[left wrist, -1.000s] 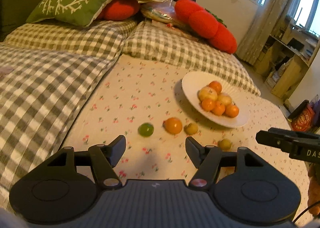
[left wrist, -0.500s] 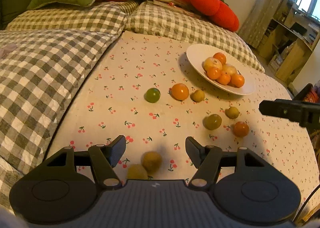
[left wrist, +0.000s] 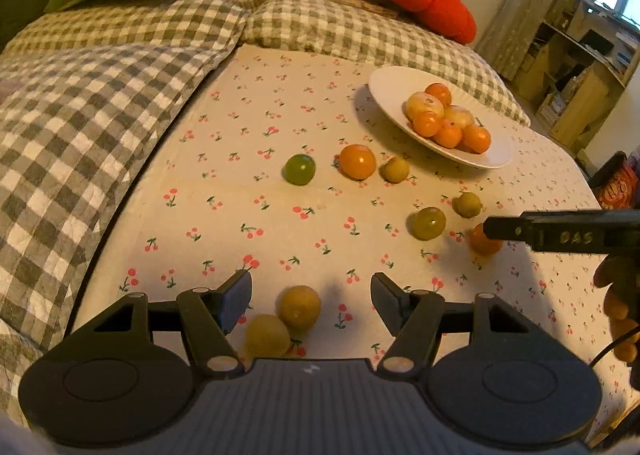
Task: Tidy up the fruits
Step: 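Grasp a small yellow fruit with the left gripper while the right gripper grasps a red tomato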
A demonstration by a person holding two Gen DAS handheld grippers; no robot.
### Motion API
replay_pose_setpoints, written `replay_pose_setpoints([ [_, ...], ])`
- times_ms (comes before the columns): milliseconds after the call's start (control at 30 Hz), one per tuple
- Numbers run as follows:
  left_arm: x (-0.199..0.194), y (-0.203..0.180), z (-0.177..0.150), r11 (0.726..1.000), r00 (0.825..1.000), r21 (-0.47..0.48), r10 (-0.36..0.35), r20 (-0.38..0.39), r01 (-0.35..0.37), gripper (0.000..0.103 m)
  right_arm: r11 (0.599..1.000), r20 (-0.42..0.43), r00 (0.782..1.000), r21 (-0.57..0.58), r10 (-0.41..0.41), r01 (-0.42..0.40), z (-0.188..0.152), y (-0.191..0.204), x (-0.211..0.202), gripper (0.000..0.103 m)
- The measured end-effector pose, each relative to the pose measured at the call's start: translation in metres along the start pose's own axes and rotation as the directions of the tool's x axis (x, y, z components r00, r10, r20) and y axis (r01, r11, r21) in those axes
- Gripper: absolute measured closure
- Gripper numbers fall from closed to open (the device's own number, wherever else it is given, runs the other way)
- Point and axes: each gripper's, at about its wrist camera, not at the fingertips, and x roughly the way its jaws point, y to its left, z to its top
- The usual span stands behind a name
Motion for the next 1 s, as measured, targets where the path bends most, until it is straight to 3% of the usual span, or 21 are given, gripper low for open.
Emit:
replay_pose_setpoints([
  [167, 0.004, 0.006, -0.001, 1.000, 1.000, -0.024, 0.005, -0.028, -0.006, 0.043, 1.000, -0.025, 1.000, 0.025, -0.005, 0.006, 0.000, -0.007, 0.011, 0.047],
  [333, 0.015, -0.001, -0.005, 1.000, 0.998, 0.024, 0.015, -0.061, -0.014, 0.043, 1.000, -0.028, 1.000, 0.019, 0.006, -0.005, 0.000, -0.005, 0.012, 0.048],
  [433, 0.023, -0.005, -0.006, 0.998, 0.997, 0.059, 0.033, -0.075, -0.028, 0.049, 1.000, -0.029, 1.000, 0.018, 0.005, -0.005, 0.000, -0.005, 0.012, 0.050],
  [500, 0.025, -0.011, -0.007, 0.992, 0.996, 0.110, 0.065, -0.063, -0.058, 0.056, 1.000, -0.031, 1.000, 0.019, 0.002, -0.001, 0.000, -0.006, 0.013, 0.050],
  [567, 0.025, -0.013, -0.007, 0.989, 0.996, 0.132, 0.077, -0.055, -0.069, 0.076, 1.000, -0.034, 0.999, 0.019, -0.001, 0.001, 0.001, -0.006, 0.015, 0.050],
  [633, 0.027, -0.010, -0.006, 0.993, 0.996, 0.113, 0.054, -0.069, -0.046, 0.086, 1.000, -0.037, 0.999, 0.015, -0.002, 0.003, 0.001, -0.006, 0.017, 0.051],
  [1000, 0.023, -0.002, -0.004, 0.999, 0.998, 0.045, 0.026, -0.054, -0.024, 0.087, 1.000, -0.048, 0.999, 0.004, -0.007, 0.007, 0.000, -0.007, 0.023, 0.071],
])
